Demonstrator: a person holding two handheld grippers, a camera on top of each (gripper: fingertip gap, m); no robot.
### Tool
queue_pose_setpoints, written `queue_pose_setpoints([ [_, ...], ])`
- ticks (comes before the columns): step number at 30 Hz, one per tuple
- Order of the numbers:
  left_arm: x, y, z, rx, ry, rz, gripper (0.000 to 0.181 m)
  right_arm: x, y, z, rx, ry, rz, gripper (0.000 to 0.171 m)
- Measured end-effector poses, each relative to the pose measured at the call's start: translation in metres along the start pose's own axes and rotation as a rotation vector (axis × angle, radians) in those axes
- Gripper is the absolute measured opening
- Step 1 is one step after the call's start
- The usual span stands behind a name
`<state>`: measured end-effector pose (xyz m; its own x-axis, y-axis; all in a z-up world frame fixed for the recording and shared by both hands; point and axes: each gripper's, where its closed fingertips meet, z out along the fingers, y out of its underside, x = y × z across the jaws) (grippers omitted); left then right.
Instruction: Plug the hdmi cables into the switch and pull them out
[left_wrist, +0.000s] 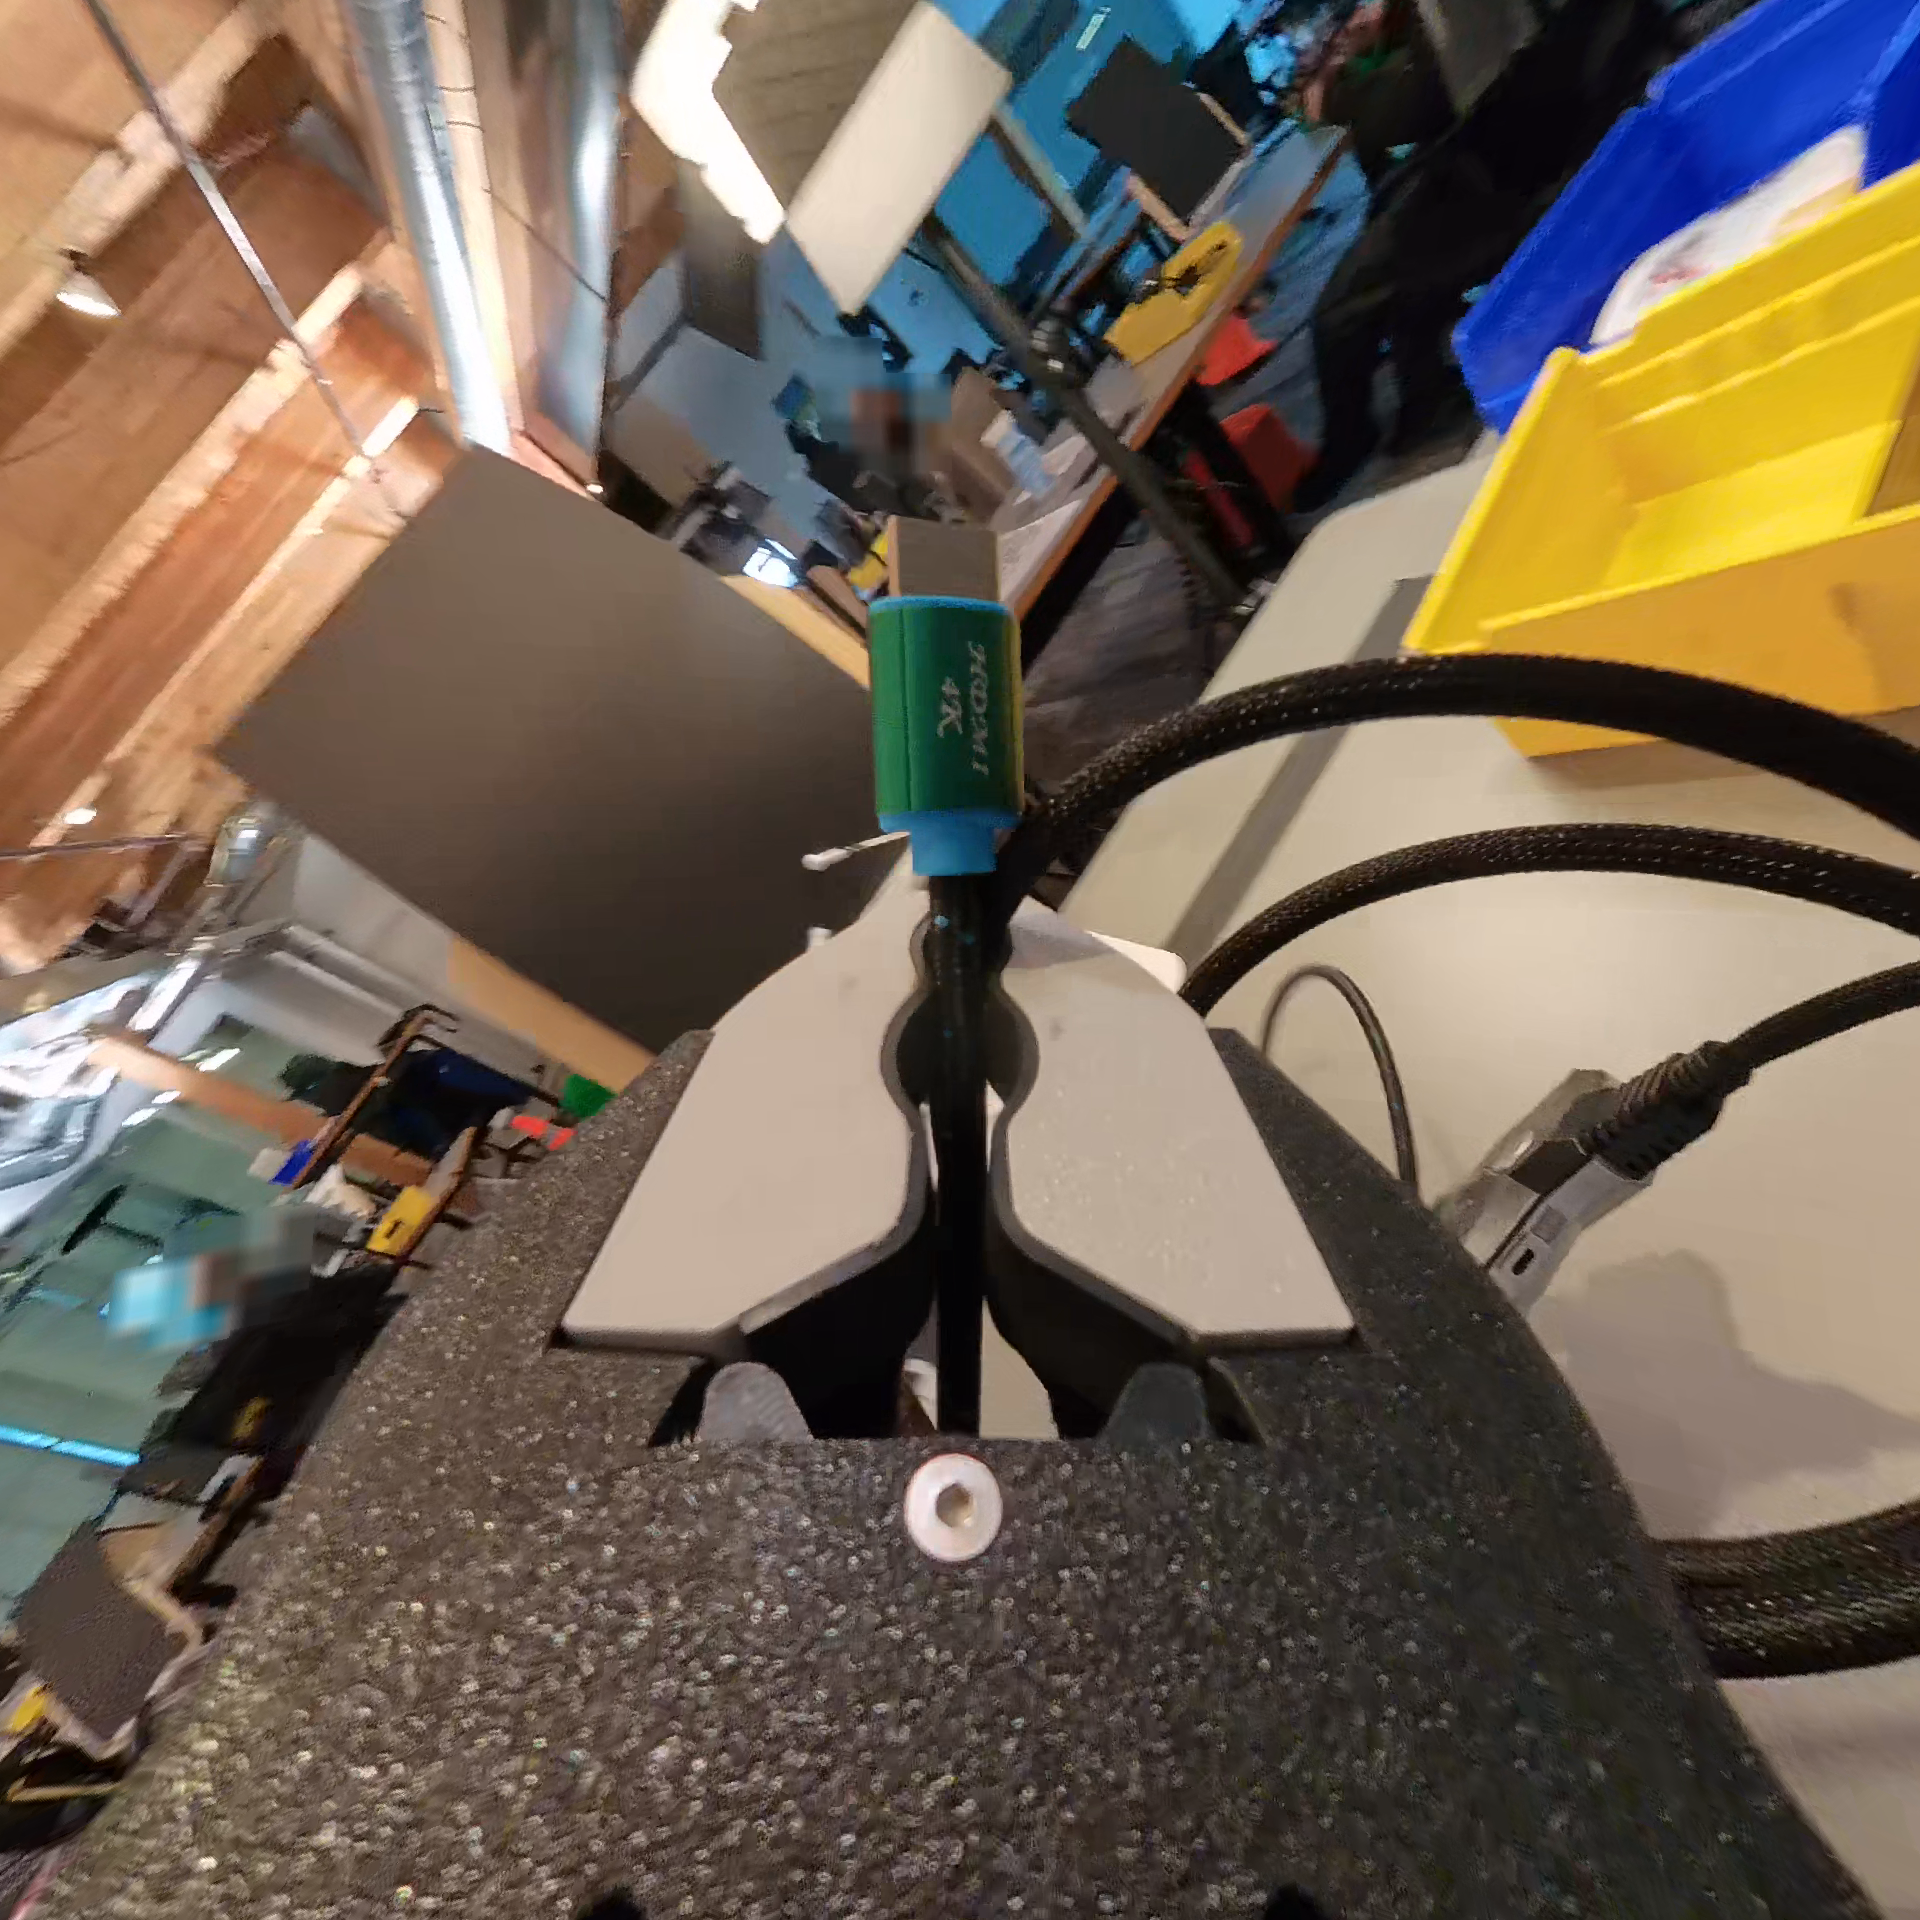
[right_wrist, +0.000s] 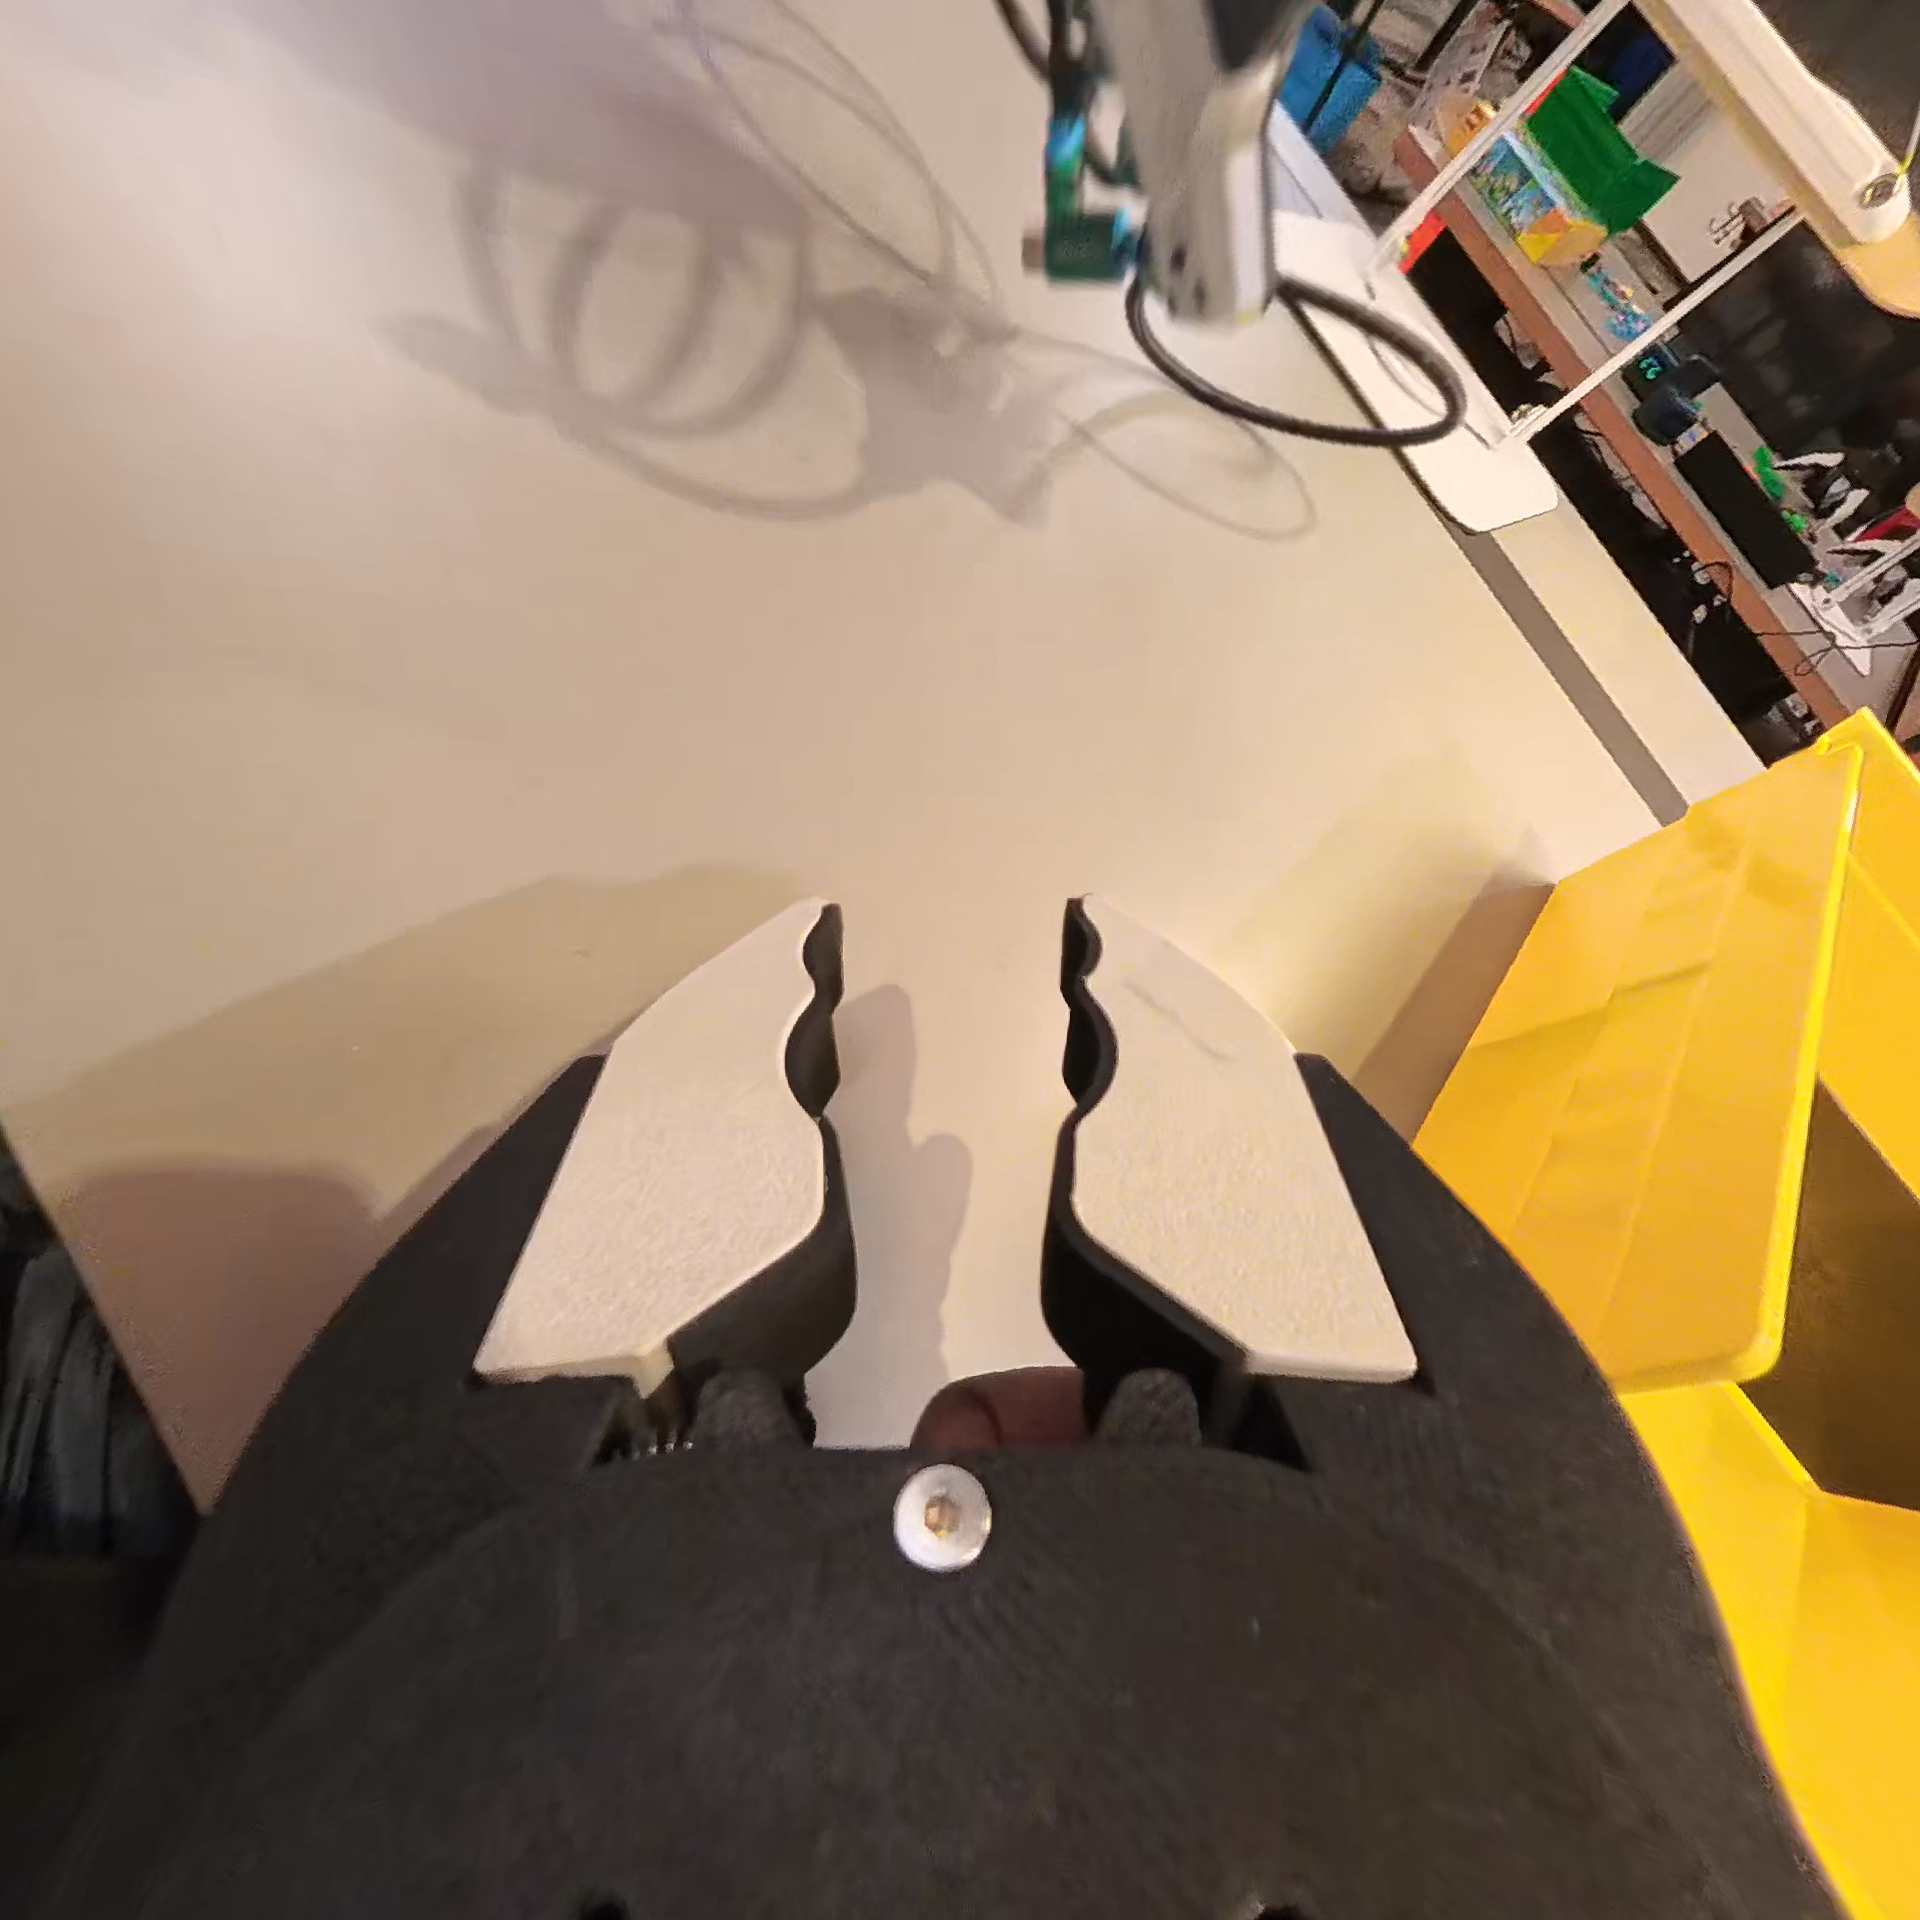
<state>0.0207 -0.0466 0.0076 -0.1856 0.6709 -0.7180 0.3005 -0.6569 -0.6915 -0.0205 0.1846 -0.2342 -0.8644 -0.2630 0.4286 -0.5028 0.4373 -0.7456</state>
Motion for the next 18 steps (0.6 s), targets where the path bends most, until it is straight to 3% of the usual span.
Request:
queue_pose_setpoints([
  [7,0.110,0.041,-0.002,-0.021,0.223,-0.104,0.004,0.009,-0.003,0.018,-0.011,-0.011,0.054,0.040],
  [13,0.174,0.087,-0.013,-0.131,0.388,-0.272,0.003,0.023,-0.013,0.041,-0.059,-0.005,0.161,0.037],
  [14,0.184,0.093,-0.017,-0.153,0.442,-0.323,0.006,0.026,-0.014,0.045,-0.068,-0.006,0.181,0.037],
  [18,0.201,0.098,-0.045,-0.198,0.621,-0.489,0.044,0.035,-0.017,0.054,-0.086,-0.024,0.258,0.038],
])
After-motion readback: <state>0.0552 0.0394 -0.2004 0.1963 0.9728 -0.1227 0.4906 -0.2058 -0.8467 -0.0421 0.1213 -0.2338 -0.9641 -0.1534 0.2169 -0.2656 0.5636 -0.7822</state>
